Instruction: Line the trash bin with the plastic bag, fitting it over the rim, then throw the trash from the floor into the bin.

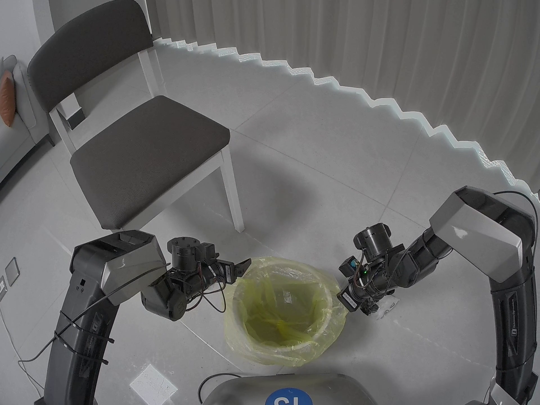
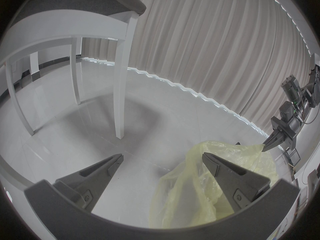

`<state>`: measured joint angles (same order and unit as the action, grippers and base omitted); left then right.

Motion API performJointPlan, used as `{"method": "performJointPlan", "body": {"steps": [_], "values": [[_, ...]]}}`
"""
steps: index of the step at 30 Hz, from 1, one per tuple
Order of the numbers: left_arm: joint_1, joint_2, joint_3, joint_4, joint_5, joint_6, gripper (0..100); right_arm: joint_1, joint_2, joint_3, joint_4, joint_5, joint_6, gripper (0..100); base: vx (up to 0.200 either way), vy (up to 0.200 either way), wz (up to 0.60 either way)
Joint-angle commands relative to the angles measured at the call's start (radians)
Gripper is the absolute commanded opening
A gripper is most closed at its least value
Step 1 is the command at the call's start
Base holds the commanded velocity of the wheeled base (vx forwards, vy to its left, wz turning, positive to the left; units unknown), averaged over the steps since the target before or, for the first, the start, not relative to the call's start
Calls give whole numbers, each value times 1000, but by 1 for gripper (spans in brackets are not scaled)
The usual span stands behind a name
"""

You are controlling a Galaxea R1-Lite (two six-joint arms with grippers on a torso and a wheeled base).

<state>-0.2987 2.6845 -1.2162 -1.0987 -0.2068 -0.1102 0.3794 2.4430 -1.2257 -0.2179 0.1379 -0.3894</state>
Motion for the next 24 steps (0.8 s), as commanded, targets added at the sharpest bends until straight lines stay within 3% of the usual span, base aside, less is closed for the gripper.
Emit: {"method": "performJointPlan", "body": {"steps": [1, 24], "values": [[3, -6, 6, -1, 0, 0, 100, 13, 13, -1, -1, 0, 0, 0, 0, 0, 0], [1, -6, 14, -15, 0, 0, 100, 21, 80, -43, -44, 0, 24, 0, 0, 0, 0]]}}
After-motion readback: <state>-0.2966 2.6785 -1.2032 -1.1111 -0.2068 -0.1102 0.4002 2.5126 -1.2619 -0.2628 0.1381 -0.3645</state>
